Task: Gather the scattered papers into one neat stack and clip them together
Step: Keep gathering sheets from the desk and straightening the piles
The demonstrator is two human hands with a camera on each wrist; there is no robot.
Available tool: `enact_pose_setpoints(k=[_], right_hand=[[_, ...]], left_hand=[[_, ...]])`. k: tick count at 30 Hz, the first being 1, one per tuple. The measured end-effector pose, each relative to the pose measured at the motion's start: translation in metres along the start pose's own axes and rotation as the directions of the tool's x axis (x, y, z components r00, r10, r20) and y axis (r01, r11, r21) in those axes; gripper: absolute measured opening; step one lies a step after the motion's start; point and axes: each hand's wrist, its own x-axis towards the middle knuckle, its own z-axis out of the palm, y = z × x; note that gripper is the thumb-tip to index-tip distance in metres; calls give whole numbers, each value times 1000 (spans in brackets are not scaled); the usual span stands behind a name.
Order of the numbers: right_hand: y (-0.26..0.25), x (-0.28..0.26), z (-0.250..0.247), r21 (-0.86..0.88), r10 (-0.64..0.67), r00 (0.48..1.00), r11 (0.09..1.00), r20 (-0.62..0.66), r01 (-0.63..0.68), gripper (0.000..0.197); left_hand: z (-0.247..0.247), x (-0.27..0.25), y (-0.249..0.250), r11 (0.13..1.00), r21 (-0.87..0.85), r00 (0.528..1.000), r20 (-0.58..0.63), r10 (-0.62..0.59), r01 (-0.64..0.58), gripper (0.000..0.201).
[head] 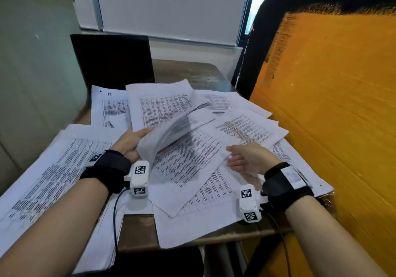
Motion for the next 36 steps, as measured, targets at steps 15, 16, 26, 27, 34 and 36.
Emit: enact_pose_setpoints(k=[15, 16, 26, 27, 34, 36], right_hand=[[-71, -11, -31, -853, -577, 787, 504, -218, 134, 10], [-81, -14, -51, -846, -687, 672, 505, -277, 168, 14], [-113, 4, -18, -413, -562, 755, 809, -339, 417, 29], [-108, 12, -2, -339, -521, 807, 839, -277, 425, 23], [-60, 85, 60, -502, -348, 934, 823, -74, 267, 28], [-50, 94, 65, -630, -316, 947, 746, -53, 214, 31]], left_hand=[[-7, -2, 0, 982, -13, 969, 168, -181, 186, 35], [-8, 0, -1, 978, 11, 962, 175, -208, 210, 36], [-16, 13, -11, 967, 168, 982, -16, -190, 190, 63], [-11, 6, -7, 964, 188, 982, -29, -186, 188, 63], [2, 2, -8, 960, 233, 987, -66, -146, 158, 59], [4, 1, -7, 961, 233, 988, -72, -136, 150, 58]])
